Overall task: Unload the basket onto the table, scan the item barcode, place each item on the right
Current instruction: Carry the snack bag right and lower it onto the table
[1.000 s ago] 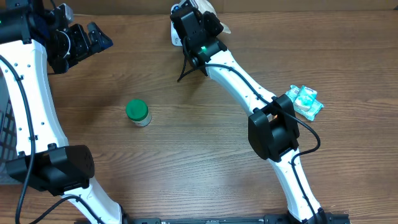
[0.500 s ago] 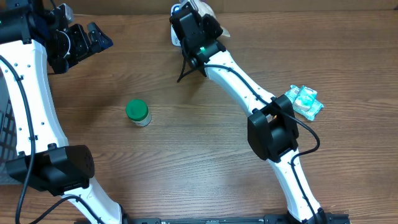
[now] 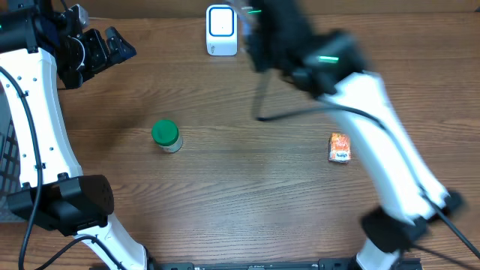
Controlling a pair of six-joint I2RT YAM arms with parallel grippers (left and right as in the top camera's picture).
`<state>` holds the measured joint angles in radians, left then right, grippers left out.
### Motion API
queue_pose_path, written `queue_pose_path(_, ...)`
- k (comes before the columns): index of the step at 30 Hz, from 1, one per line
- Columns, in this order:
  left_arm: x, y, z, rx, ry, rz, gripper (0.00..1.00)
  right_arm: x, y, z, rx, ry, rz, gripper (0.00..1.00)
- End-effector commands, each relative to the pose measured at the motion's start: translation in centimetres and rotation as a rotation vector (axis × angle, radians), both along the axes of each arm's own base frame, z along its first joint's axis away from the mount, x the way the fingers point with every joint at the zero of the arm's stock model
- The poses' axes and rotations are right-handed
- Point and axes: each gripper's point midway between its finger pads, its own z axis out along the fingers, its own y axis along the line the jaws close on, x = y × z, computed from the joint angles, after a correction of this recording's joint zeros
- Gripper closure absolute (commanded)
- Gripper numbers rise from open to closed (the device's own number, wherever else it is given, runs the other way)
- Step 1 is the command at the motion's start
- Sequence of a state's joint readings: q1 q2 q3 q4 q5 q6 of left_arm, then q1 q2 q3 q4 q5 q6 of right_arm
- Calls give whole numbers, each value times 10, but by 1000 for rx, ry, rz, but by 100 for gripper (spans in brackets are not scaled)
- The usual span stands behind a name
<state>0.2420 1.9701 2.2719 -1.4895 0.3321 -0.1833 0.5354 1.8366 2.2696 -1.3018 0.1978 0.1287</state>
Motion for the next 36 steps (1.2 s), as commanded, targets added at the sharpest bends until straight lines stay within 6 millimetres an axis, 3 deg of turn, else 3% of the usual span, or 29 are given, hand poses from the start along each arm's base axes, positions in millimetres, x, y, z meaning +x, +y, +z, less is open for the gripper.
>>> queue_pose_path(1, 0, 0, 8, 10, -24, -3, 1, -30, -23, 2, 217, 190, -6, 96)
queue_pose_path(7, 0, 0, 8, 10, -24, -3, 0, -33, -99, -41, 234, 403, -242, 96)
queue_pose_path(11, 0, 0, 8, 10, -24, -3, 0, -27, -124, -76, 296, 500, -312, 96)
queue_pose_path(14, 0, 0, 8, 10, -24, -3, 0, -26, -156, -125, 337, 602, -444, 96)
queue_pose_path(19, 0, 0, 8, 10, -24, -3, 0, -32, -192, -185, 360, 678, -554, 96)
queue_pose_path(23, 0, 0, 8, 10, -24, -3, 0, -39, -203, -217, 343, 709, -593, 96)
queue_pose_path(24, 0, 0, 8, 10, -24, -3, 0, -44, -209, -231, 323, 721, -612, 92)
queue_pose_path(25, 0, 0, 8, 10, -24, -3, 0, -51, -213, -243, 295, 739, -630, 81)
queue_pose_path(29, 0, 0, 8, 10, -24, -3, 0, -66, -228, -252, 200, 770, -681, 59)
queue_pose_path(33, 0, 0, 8, 10, -24, -3, 1, -68, -236, -240, 203, 775, -702, 56)
queue_pose_path(36, 0, 0, 8, 10, -24, -3, 1, -65, -245, -217, 212, 749, -713, 56)
